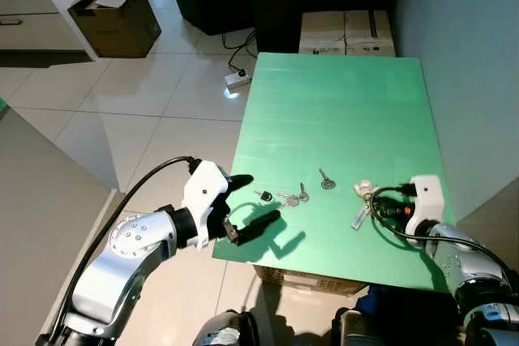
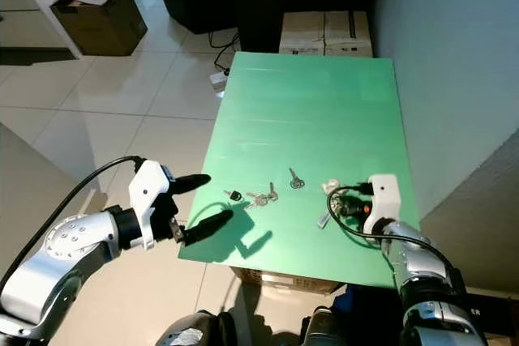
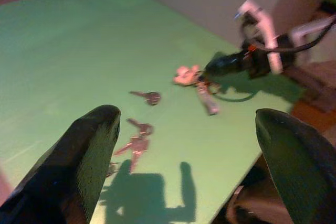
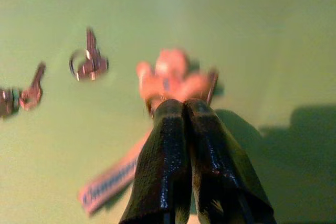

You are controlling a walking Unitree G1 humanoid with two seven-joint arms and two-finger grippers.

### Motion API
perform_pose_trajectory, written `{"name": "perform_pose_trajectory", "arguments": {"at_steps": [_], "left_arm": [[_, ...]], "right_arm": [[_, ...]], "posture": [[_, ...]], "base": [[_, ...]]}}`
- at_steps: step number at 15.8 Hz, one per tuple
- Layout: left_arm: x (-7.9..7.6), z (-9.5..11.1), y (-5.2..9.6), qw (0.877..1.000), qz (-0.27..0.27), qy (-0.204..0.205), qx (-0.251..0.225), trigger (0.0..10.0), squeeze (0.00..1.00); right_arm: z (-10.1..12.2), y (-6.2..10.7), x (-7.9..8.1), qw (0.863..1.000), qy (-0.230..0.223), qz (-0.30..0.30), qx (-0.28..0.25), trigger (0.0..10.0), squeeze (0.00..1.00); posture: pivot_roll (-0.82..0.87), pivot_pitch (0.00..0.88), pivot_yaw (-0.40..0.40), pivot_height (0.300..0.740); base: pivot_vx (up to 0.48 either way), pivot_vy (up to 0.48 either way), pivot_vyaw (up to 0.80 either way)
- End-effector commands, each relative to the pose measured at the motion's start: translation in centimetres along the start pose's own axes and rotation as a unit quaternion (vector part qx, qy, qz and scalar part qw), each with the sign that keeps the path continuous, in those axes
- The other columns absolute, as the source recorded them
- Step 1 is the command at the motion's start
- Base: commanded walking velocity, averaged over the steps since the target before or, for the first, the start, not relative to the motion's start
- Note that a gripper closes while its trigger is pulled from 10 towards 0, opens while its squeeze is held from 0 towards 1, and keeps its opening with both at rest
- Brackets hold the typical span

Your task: Hang keys on a hook

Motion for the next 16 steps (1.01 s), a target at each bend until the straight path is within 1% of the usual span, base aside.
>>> {"name": "perform_pose_trajectory", "arguments": {"at_steps": [1,2,4,5,6,8,9,10,11,12,13,14,15,16], "left_arm": [[0.8,-0.5,0.1,1.0,0.023,-0.011,0.011,10.0,0.0],[1.7,-0.3,-0.1,0.999,0.049,-0.02,0.004,10.0,0.0],[2.9,0.2,-0.3,0.996,0.087,-0.028,-0.01,10.0,0.0],[3.7,0.5,-0.4,0.993,0.116,-0.032,-0.017,10.0,0.0],[4.1,0.6,-0.3,0.99,0.137,-0.032,-0.023,10.0,0.0],[3.9,0.4,-0.2,0.988,0.147,-0.026,-0.027,10.0,0.0],[3.8,0.2,-0.2,0.989,0.145,-0.028,-0.024,10.0,0.0],[3.1,-0.2,-0.2,0.991,0.131,-0.033,-0.015,10.0,0.0],[2.8,-0.4,-0.2,0.992,0.124,-0.034,-0.012,10.0,0.0],[2.2,-0.5,-0.2,0.994,0.106,-0.031,-0.012,10.0,0.0],[2.0,-0.5,-0.3,0.995,0.099,-0.029,-0.015,10.0,0.0],[2.1,-0.4,-0.3,0.994,0.102,-0.03,-0.015,10.0,0.0],[2.4,-0.4,-0.3,0.993,0.111,-0.032,-0.015,10.0,0.0],[3.0,-0.5,-0.2,0.991,0.125,-0.038,-0.012,10.0,0.0]], "right_arm": [[0.7,0.0,0.1,1.0,0.013,-0.009,-0.021,0.0,0.0],[1.5,0.1,0.3,0.998,0.034,-0.017,-0.043,0.0,0.0],[3.1,0.2,0.6,0.994,0.065,-0.036,-0.083,0.0,0.0],[4.1,0.3,1.1,0.989,0.084,-0.047,-0.111,0.0,0.0],[4.8,0.4,1.7,0.985,0.096,-0.058,-0.133,0.0,0.0],[5.3,0.6,3.3,0.976,0.125,-0.079,-0.158,0.0,0.0],[5.5,0.7,3.7,0.973,0.139,-0.085,-0.164,0.0,0.0],[5.4,0.5,5.2,0.965,0.192,-0.072,-0.164,0.0,0.0],[5.2,0.4,5.8,0.962,0.21,-0.067,-0.161,0.0,0.0],[4.4,0.0,6.3,0.968,0.198,-0.066,-0.14,0.0,0.0],[3.6,-0.4,6.4,0.974,0.183,-0.068,-0.115,10.0,0.0],[3.3,-0.6,6.5,0.978,0.17,-0.062,-0.102,10.0,0.0],[3.0,-0.8,6.6,0.984,0.147,-0.05,-0.09,10.0,0.46],[2.6,-1.1,6.8,0.99,0.116,-0.034,-0.073,10.0,1.0]], "posture": [[-0.02,0.13,0.139,0.74],[-0.02,0.128,0.134,0.74],[-0.02,0.126,0.125,0.74],[-0.02,0.127,0.124,0.74],[-0.02,0.124,0.12,0.74],[-0.01,0.112,0.101,0.74],[-0.01,0.109,0.096,0.74],[0.0,0.1,0.087,0.74],[0.0,0.099,0.086,0.74],[0.0,0.096,0.085,0.74],[0.0,0.098,0.087,0.74],[0.0,0.098,0.086,0.74],[0.0,0.101,0.084,0.74],[0.0,0.095,0.084,0.74]], "base": [[0.0,0.0,0.0],[0.0,0.0,0.0],[0.0,0.0,0.0],[0.0,0.0,0.0],[0.0,0.0,0.0],[0.0,0.0,0.0],[0.0,0.0,0.0],[0.0,0.0,0.0],[0.0,0.0,0.0],[0.0,0.0,0.0],[0.0,0.0,0.0],[0.0,0.0,0.0],[0.0,0.0,0.0],[0.0,0.0,0.0]]}}
Point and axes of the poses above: a point about 5 cm out from each wrist's last joint towards the gripper, its own y axis pointing back from the gripper into the wrist, its own z axis along the axis of the wrist's last joint, x = y × z, the point moved 4 cm from there along -y, pointing out of the wrist towards the gripper, and after that the axes turned 10 degrees about y, right-handed, at the moved point
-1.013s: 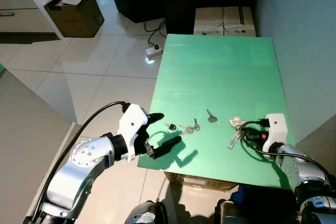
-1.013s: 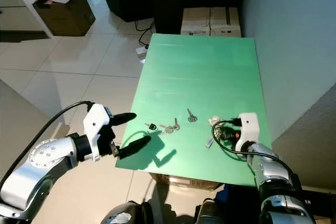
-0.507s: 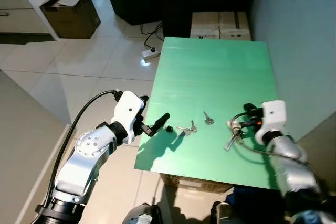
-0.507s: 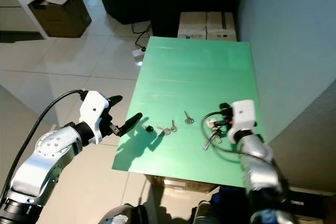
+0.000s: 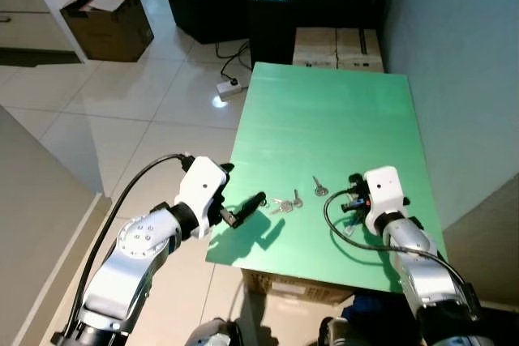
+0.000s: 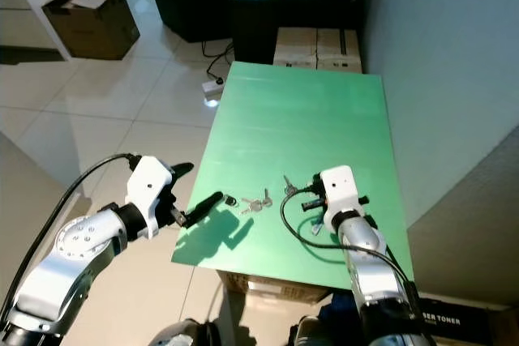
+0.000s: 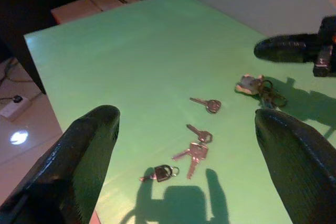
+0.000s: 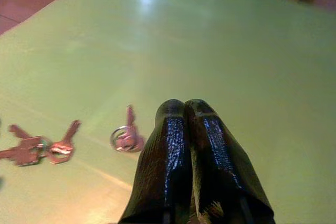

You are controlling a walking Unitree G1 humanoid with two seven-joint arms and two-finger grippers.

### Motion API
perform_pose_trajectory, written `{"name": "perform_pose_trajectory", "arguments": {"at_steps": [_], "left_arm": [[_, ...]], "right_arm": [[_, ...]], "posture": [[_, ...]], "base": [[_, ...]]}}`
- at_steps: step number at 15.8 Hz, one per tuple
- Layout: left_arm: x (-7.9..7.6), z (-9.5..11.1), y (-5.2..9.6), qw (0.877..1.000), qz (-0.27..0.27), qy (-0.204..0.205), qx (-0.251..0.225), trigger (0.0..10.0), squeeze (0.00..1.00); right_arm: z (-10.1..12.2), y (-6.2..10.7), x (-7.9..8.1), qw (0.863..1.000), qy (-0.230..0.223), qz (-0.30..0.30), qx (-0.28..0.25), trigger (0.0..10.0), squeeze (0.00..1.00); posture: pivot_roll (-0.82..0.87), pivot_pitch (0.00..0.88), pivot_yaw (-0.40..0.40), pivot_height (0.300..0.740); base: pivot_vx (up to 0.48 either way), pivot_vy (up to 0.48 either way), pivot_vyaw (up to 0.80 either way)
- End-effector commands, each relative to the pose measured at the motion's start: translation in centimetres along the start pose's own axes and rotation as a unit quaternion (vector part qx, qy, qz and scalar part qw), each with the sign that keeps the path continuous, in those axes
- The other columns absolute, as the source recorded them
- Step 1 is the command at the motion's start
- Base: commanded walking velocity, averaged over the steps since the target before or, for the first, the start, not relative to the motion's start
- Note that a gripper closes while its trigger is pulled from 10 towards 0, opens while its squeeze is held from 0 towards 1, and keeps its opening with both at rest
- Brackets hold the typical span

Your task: Hang keys on a hook

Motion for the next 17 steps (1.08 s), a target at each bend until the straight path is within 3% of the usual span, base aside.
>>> {"name": "perform_pose_trajectory", "arguments": {"at_steps": [1,2,5,7,8,12,17], "left_arm": [[0.7,0.2,0.1,1.0,0.014,-0.011,-0.001,10.0,0.0],[1.0,0.6,0.2,1.0,0.014,-0.011,-0.005,10.0,0.0],[0.9,0.6,0.3,1.0,0.006,-0.011,-0.004,10.0,0.0],[0.8,0.5,0.2,1.0,0.001,-0.012,-0.001,10.0,0.0],[0.8,0.7,0.1,1.0,0.0,-0.012,-0.003,10.0,0.0],[0.9,1.0,0.1,1.0,0.001,-0.015,-0.009,10.0,0.0],[1.2,2.2,1.1,0.999,0.001,-0.025,-0.025,10.0,0.0]], "right_arm": [[-0.6,-0.1,0.3,0.999,-0.024,0.01,0.02,10.0,1.0],[-1.8,-0.2,0.0,0.998,-0.029,0.004,0.063,10.0,1.0],[-3.2,0.1,-0.7,0.994,-0.032,-0.019,0.099,10.0,1.0],[-3.7,0.4,-1.9,0.994,-0.042,-0.045,0.088,10.0,1.0],[-4.1,0.7,-2.3,0.994,-0.061,-0.043,0.085,10.0,1.0],[-5.2,1.0,-3.4,0.993,-0.063,-0.034,0.092,10.0,1.0],[-4.4,0.9,-5.1,0.994,-0.095,0.0,0.048,10.0,1.0]], "posture": [[0.0,0.096,0.084,0.74],[0.0,0.094,0.083,0.74],[0.0,0.102,0.092,0.74],[0.0,0.106,0.104,0.74],[0.0,0.109,0.112,0.74],[0.01,0.115,0.128,0.74],[0.06,0.172,0.155,0.74]], "base": [[0.0,0.0,0.0],[0.0,0.0,0.0],[0.0,0.0,0.0],[0.0,0.0,0.0],[0.0,0.0,0.0],[0.0,0.0,0.0],[0.0,0.0,0.0]]}}
Point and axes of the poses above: a point about 5 cm out from each wrist's last joint towards the gripper, its own y axis pointing back from the gripper into the wrist, its own z axis along the axis of the wrist's last joint, x = y × z, the point moved 4 cm from there along -y, pointing out of the wrist towards the gripper, and after that the axes turned 10 degrees about y, right-handed, at the moved point
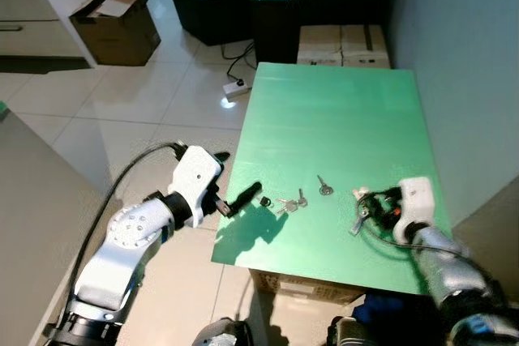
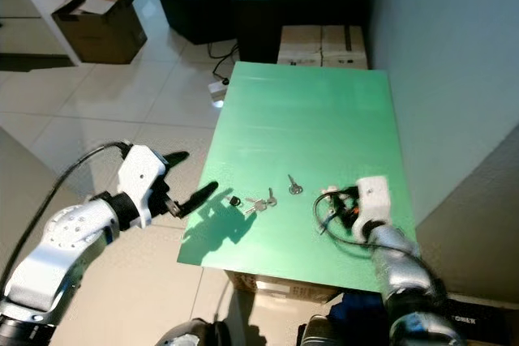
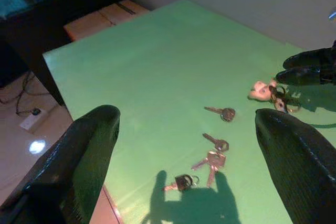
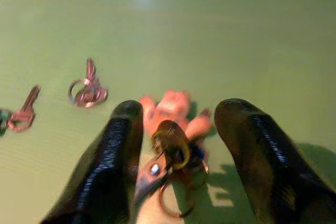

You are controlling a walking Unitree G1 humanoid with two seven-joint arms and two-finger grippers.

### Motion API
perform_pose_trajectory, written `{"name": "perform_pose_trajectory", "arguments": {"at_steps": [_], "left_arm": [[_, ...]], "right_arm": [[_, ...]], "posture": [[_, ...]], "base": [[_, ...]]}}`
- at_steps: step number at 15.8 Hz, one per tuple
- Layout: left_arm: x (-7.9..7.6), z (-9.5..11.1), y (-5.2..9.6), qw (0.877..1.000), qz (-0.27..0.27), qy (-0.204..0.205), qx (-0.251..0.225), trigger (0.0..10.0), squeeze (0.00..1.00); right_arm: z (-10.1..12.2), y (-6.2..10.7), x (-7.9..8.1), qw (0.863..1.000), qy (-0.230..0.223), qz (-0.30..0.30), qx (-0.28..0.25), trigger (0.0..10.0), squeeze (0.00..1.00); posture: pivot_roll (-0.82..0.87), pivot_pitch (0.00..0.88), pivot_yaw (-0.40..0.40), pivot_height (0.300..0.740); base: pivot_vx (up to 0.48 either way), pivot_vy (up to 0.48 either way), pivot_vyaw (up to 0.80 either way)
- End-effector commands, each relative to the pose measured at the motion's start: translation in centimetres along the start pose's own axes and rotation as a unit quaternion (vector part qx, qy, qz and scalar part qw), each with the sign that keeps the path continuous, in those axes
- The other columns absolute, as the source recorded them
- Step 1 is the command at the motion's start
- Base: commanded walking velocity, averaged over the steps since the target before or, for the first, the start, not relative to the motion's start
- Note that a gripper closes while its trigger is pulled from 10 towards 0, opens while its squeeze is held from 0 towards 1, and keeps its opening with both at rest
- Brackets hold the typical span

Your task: Hang keys on a hook

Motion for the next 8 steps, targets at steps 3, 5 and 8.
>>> {"name": "perform_pose_trajectory", "arguments": {"at_steps": [3,5,8], "left_arm": [[-0.2,0.3,1.3,1.0,-0.007,0.0,0.006,10.0,0.0],[-1.0,0.0,1.6,0.999,-0.026,0.002,0.021,10.0,0.0],[-1.6,-0.1,1.7,0.999,-0.038,0.006,0.027,10.0,0.0]], "right_arm": [[0.2,0.4,-1.0,0.999,-0.016,0.02,-0.022,10.0,1.0],[0.0,0.6,-1.7,0.999,-0.016,0.037,-0.012,10.0,1.0],[-0.6,0.9,-1.5,0.997,0.0,0.078,0.011,10.0,0.0]], "posture": [[0.1,0.205,0.166,0.74],[0.11,0.221,0.17,0.74],[0.11,0.226,0.171,0.74]], "base": [[0.0,0.0,0.0],[0.0,0.0,0.0],[0.0,0.0,0.0]]}}
Point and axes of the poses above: a point about 5 cm out from each wrist's last joint towards the gripper, its own y axis pointing back from the gripper into the wrist, its own z axis along the axis of the wrist's last joint, x = y × z, the point moved 4 cm from there along -y, pointing out of the wrist towards the gripper, and after that the axes turned 10 degrees about y, right-handed, at the moved point
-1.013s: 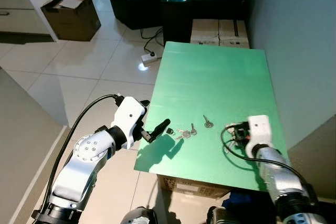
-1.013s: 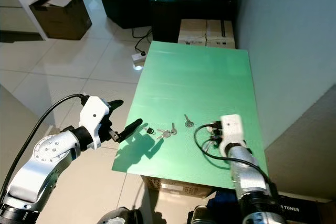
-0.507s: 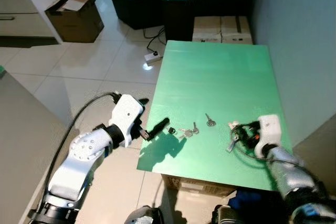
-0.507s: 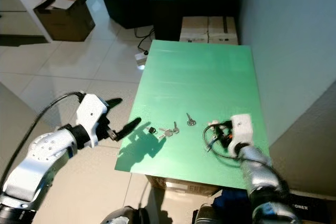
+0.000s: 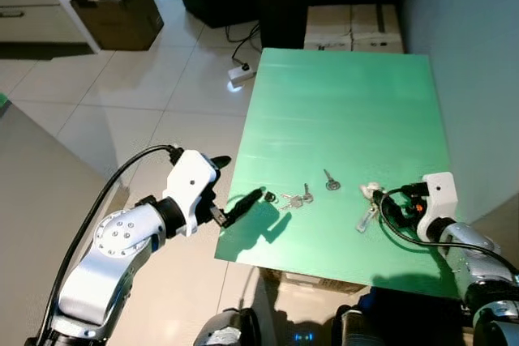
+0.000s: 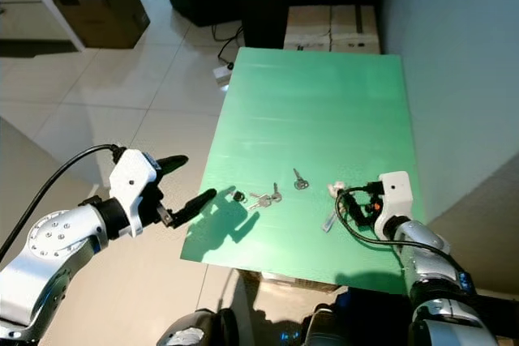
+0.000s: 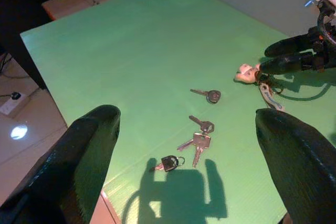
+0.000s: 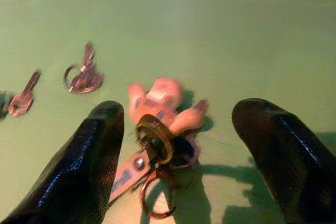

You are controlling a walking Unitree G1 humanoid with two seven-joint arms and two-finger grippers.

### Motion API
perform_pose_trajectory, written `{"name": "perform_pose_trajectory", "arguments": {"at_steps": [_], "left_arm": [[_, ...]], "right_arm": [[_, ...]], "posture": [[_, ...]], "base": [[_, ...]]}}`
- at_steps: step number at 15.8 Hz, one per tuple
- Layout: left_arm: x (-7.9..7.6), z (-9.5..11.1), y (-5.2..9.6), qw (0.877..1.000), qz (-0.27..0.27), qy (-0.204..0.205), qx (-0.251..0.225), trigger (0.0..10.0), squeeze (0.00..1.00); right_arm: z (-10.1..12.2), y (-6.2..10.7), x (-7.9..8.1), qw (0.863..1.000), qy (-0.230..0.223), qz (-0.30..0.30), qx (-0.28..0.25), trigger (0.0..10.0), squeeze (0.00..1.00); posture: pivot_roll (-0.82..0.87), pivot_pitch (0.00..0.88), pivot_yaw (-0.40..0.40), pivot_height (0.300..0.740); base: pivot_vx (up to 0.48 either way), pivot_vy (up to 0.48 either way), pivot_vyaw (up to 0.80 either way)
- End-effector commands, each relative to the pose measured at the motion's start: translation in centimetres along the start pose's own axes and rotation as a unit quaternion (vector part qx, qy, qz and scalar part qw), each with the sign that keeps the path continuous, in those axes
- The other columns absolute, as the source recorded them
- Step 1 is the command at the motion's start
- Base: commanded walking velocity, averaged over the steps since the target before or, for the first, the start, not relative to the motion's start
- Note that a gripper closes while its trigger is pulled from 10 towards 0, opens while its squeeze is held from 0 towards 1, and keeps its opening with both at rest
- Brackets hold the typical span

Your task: Hang keys on a hook

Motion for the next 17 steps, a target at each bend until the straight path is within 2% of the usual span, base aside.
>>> {"name": "perform_pose_trajectory", "arguments": {"at_steps": [1,3,6,7,10,11,12,13,14,15,16,17], "left_arm": [[-0.3,-0.3,0.3,1.0,-0.007,0.003,0.011,10.0,0.0],[-0.5,-0.3,0.3,1.0,-0.008,0.006,0.013,10.0,0.0],[-0.6,-0.4,0.3,1.0,-0.008,0.008,0.015,10.0,0.0],[-0.7,-0.4,0.5,1.0,-0.007,0.01,0.017,10.0,0.0],[-0.8,-0.6,0.7,1.0,-0.006,0.013,0.02,10.0,0.0],[-0.8,-0.6,0.7,1.0,-0.006,0.013,0.02,10.0,0.0],[-0.8,-0.6,0.8,1.0,-0.006,0.014,0.02,10.0,0.0],[-0.9,-0.7,0.8,1.0,-0.006,0.015,0.02,10.0,0.0],[-0.9,-0.7,0.9,1.0,-0.006,0.017,0.021,10.0,0.0],[-1.0,-0.8,1.0,1.0,-0.006,0.018,0.022,10.0,0.0],[-0.9,-0.8,1.1,1.0,-0.006,0.018,0.023,10.0,0.0],[-0.8,-0.8,1.0,1.0,-0.006,0.018,0.023,10.0,0.0]], "right_arm": [[-0.6,0.0,0.6,0.999,0.014,0.025,0.015,10.0,0.0],[-1.4,0.1,1.4,0.997,0.049,0.054,0.037,10.0,0.0],[-1.5,0.1,1.4,0.997,0.044,0.054,0.04,10.0,0.0],[-1.7,0.2,1.2,0.997,0.042,0.047,0.043,9.7,0.0],[-1.9,0.6,0.7,0.998,0.034,0.039,0.046,6.6,0.0],[-1.9,0.6,0.7,0.998,0.034,0.039,0.046,6.6,0.0],[-1.8,0.6,0.6,0.998,0.027,0.038,0.041,4.9,0.0],[-1.7,0.5,0.6,0.998,0.023,0.037,0.037,4.7,0.0],[-1.4,0.3,0.5,0.999,0.02,0.035,0.035,3.3,0.0],[-1.4,0.2,0.7,0.998,0.022,0.036,0.036,3.2,0.0],[-1.3,0.0,0.9,0.998,0.023,0.037,0.038,2.1,0.0],[-1.2,-0.2,1.0,0.998,0.022,0.038,0.038,1.6,0.0]], "posture": [[0.11,0.224,0.169,0.74],[0.1,0.225,0.165,0.74],[0.11,0.222,0.163,0.74],[0.1,0.218,0.159,0.74],[0.1,0.211,0.158,0.74],[0.1,0.211,0.158,0.74],[0.1,0.211,0.161,0.74],[0.1,0.211,0.163,0.74],[0.1,0.21,0.164,0.74],[0.1,0.208,0.166,0.74],[0.11,0.205,0.169,0.74],[0.11,0.206,0.173,0.74]], "base": [[0.0,0.0,0.0],[0.0,0.0,0.0],[0.0,0.0,0.0],[0.0,0.0,0.0],[0.0,0.0,0.0],[0.0,0.0,0.0],[0.0,0.0,0.0],[0.0,0.0,0.0],[0.0,0.0,0.0],[0.0,0.0,0.0],[0.0,0.0,0.0],[0.0,0.0,0.0]]}}
Point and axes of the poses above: a point about 5 cm out from each wrist's last joint towards the gripper, its own y axis pointing back from the gripper into the wrist, its own z axis along the axis of the wrist's last joint, x = y × z, the point moved 4 cm from there along -y, pointing out of the wrist towards the gripper, and after that the axes turned 10 degrees about y, right-handed, at the moved point
